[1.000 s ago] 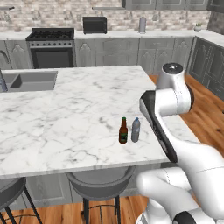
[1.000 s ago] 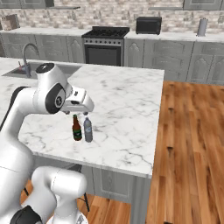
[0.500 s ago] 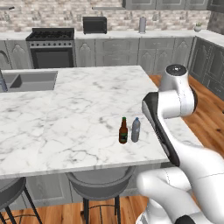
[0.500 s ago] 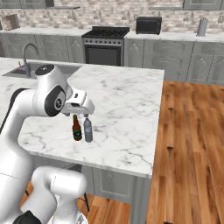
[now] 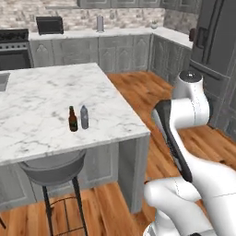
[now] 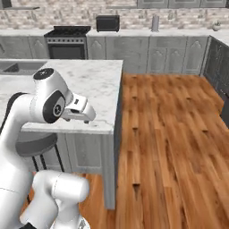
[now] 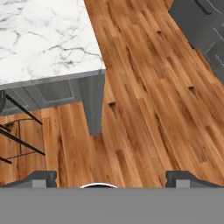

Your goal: Place the drinks on the dining counter in a tight cluster.

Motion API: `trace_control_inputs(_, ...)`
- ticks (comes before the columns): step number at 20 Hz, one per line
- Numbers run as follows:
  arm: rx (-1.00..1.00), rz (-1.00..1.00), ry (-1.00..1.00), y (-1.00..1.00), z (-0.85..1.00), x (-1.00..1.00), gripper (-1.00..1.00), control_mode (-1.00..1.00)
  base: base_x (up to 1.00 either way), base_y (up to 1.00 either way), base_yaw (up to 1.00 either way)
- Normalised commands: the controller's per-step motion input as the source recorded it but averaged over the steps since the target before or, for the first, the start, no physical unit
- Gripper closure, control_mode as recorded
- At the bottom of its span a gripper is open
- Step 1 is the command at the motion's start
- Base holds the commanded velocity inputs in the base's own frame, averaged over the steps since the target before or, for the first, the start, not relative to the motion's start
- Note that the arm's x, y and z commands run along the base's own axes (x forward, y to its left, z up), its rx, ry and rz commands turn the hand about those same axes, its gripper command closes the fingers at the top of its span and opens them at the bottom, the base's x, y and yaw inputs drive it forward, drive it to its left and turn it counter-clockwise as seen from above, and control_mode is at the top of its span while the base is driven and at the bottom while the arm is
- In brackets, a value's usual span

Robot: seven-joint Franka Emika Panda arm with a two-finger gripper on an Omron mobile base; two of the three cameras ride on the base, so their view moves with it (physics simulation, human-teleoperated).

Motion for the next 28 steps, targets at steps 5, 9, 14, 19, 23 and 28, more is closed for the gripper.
trace_control_inputs(5,0.00,0.00,0.00,0.00,0.00,0.00,-1.00,1.00,-0.02,-0.35,-0.85)
trace_control_inputs(9,0.00,0.00,0.00,0.00,0.00,0.00,-1.00,1.00,0.01,-0.20,-0.89)
trace_control_inputs(14,0.00,0.00,0.00,0.00,0.00,0.00,-1.00,1.00,0.02,-0.12,-0.88)
trace_control_inputs(19,0.00,0.00,0.00,0.00,0.00,0.00,-1.00,1.00,0.19,-0.27,-0.79)
trace_control_inputs(23,0.00,0.00,0.00,0.00,0.00,0.00,-1.00,1.00,0.82,-0.36,-0.48)
trace_control_inputs(28,0.00,0.00,0.00,0.00,0.00,0.00,-1.00,1.00,1.00,-0.03,-0.17)
